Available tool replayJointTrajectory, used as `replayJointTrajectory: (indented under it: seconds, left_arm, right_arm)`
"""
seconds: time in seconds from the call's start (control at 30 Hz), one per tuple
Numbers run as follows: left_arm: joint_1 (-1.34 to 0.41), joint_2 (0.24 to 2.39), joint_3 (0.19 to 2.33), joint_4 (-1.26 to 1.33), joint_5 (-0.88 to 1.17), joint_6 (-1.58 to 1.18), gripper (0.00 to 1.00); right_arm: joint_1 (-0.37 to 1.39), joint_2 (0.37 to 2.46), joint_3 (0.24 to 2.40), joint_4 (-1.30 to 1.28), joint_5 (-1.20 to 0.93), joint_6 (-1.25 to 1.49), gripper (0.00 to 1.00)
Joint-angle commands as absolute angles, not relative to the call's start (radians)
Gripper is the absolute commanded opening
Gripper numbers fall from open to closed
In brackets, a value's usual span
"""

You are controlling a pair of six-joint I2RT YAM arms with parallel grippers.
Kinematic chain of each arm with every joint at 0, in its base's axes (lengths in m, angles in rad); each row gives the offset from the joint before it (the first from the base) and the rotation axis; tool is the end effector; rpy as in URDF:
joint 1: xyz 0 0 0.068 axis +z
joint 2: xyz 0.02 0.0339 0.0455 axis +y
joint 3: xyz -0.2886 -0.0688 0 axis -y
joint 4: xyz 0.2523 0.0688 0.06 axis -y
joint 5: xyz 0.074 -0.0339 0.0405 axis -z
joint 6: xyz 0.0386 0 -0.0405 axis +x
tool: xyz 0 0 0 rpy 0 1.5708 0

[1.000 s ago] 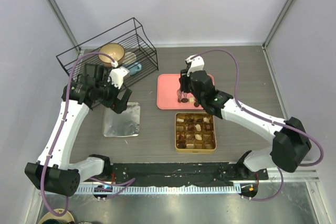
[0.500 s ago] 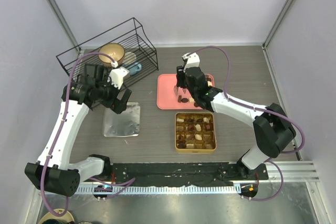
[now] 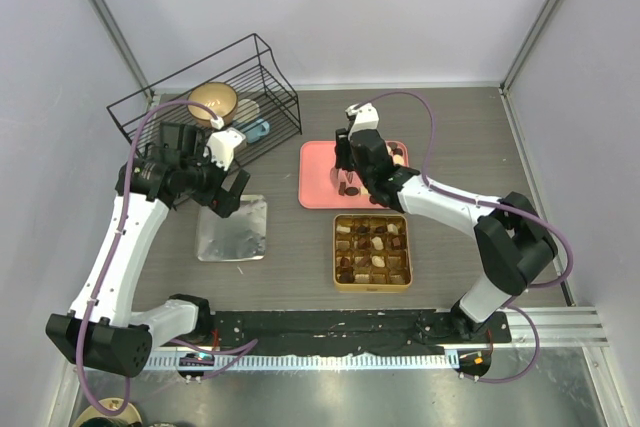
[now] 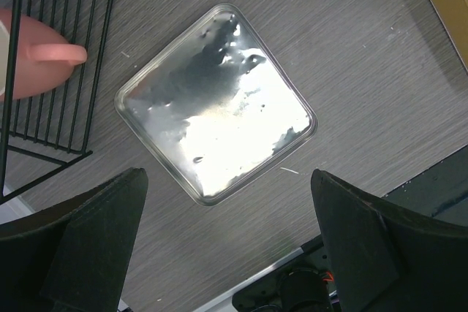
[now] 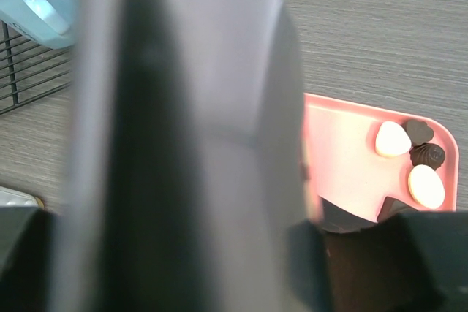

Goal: Pack the chocolate
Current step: Pick up the fake chocolate from the plate.

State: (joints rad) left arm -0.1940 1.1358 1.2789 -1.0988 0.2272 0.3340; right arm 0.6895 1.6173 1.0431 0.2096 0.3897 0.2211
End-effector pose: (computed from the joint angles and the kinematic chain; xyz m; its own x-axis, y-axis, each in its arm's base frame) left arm 0.1984 -0.0478 0.3794 -0.6537 0.4539 -0.6055 0.5607 0.8279 0.0154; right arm 0.3028 0.2306 0.2760 -0.3374 -0.0153 -0.9412 -0.2466 0.9664 0.0727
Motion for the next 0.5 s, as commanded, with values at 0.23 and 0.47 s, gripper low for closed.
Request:
replayJointTrajectory:
  seconds: [0.23,0.47]
  left_arm:
    - [-0.189,1.114,1.290,-1.097,0.232,0.347,1.00]
    - [-0.189,1.115,1.292,-1.100,0.232,0.350,1.00]
  right_arm:
    - [0.689,1.612,1.003,0.247,0.370,0.273,0.44]
    - [0.689,1.600,1.008,0.241,0.365,0.268,0.36]
